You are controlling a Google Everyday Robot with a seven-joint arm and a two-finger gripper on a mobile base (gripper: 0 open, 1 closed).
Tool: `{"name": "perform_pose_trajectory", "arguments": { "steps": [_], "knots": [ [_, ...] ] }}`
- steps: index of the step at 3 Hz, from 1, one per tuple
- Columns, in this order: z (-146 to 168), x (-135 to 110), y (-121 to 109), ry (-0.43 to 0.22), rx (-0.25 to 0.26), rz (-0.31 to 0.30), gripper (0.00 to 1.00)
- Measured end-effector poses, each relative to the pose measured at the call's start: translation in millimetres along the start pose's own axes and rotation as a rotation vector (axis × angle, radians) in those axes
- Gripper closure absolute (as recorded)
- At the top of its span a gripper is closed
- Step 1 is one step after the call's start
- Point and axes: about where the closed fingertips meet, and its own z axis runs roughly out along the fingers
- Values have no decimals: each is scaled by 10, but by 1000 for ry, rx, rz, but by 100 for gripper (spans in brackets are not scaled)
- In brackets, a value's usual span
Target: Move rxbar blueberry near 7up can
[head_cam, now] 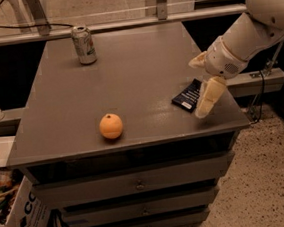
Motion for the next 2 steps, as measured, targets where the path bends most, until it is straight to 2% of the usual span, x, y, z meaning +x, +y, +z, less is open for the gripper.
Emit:
{"name": "perform_pose_trajectory", "arguments": {
  "steps": [2],
  "knots": [
    [228,70,-100,-2,-23,45,0]
  ]
}}
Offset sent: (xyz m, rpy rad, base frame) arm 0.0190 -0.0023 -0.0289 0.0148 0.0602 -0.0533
